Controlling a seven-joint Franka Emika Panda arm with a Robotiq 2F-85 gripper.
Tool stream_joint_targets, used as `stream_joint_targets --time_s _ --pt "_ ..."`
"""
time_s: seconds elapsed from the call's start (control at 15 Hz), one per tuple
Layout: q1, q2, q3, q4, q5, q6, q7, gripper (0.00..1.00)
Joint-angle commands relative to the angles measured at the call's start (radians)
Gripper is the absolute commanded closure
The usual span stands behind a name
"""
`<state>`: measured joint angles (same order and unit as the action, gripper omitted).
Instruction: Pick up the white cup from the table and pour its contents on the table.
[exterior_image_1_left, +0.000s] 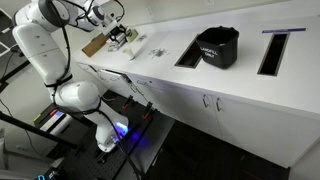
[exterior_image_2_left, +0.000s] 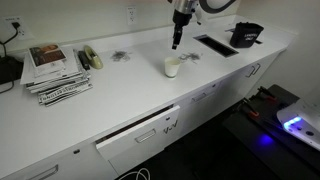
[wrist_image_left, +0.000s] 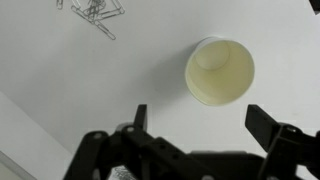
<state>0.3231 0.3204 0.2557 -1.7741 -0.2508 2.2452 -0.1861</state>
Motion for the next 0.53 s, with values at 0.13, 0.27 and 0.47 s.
stream_joint_targets --time_s 0.13,0.27,0.47 --pt "0.011 -0.114 -0.004 -0.09 -0.042 -0.012 0.045 0.0" --pt "0.011 -0.136 -0.005 -0.109 -0.057 -0.01 0.062 0.0" --pt "0.004 -0.094 0.003 -0.067 -0.042 -0.005 0.037 0.0"
